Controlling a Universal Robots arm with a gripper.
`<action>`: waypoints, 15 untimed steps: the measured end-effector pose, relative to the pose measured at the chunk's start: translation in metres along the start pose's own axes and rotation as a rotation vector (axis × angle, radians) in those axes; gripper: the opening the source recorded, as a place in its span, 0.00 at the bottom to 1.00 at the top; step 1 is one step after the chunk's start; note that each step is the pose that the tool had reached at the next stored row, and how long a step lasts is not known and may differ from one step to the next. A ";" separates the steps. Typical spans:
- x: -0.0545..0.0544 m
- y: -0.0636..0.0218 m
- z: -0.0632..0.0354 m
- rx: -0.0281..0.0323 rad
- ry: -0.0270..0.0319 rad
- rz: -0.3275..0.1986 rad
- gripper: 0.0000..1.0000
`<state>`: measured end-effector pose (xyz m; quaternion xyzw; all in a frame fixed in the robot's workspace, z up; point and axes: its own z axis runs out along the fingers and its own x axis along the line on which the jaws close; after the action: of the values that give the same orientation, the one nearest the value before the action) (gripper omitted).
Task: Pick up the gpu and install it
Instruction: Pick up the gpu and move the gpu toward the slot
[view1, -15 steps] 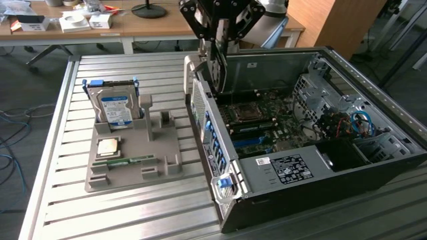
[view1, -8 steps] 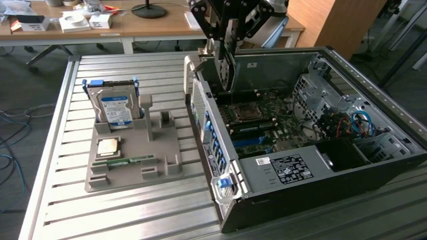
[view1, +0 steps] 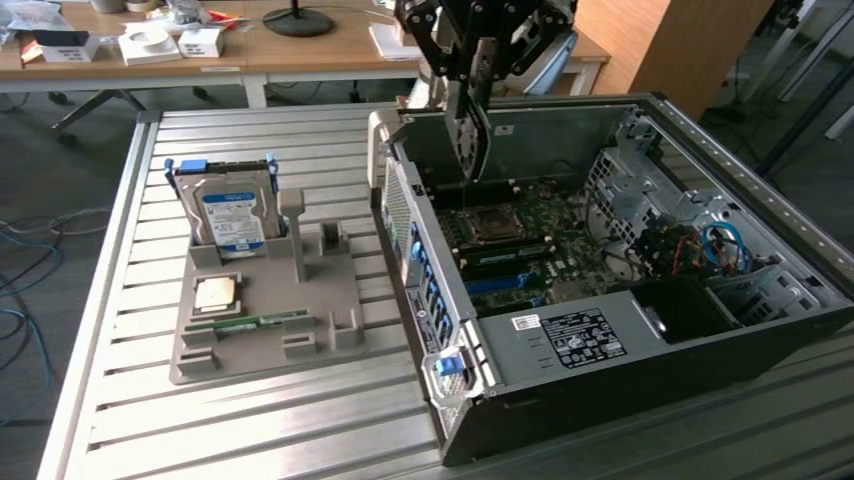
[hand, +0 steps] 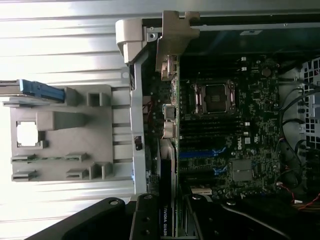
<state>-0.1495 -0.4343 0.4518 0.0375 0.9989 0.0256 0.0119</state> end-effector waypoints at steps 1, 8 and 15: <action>-0.003 0.0002 0.0001 -0.0004 0.0000 0.000 0.26; -0.024 0.0018 0.0006 -0.0034 0.0005 0.000 0.26; -0.043 0.0032 0.0011 -0.0051 0.0006 0.000 0.26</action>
<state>-0.1064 -0.4344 0.4518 0.0375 0.9988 0.0282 0.0117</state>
